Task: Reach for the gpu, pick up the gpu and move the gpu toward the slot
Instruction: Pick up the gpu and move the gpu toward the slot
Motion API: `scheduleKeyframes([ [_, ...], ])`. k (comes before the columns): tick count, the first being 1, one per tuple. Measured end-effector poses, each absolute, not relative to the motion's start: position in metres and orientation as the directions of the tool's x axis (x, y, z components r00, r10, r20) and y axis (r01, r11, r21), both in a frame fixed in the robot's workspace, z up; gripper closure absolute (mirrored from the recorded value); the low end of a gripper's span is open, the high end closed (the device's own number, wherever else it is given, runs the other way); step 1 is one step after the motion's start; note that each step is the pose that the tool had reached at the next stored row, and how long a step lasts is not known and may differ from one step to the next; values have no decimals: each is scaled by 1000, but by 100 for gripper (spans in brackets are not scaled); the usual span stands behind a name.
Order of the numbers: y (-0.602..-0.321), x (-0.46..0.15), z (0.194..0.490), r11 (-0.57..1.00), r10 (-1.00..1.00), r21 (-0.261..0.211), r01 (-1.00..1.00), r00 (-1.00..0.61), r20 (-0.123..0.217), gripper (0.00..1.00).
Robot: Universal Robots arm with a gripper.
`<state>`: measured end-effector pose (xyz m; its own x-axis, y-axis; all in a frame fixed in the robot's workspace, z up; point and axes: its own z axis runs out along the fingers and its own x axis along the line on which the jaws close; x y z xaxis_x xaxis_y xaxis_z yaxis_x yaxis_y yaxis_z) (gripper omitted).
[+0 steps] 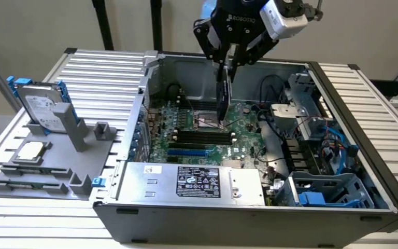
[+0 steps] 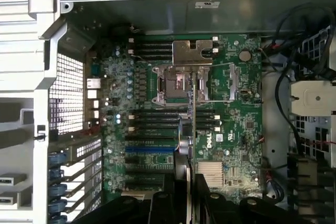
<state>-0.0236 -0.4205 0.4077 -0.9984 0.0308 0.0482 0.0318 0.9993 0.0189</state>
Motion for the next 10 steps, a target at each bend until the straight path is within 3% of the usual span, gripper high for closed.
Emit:
scheduleKeyframes([
  [10, -420, -21, 408, 999, 27, 19, 28, -998, 48, 74],
])
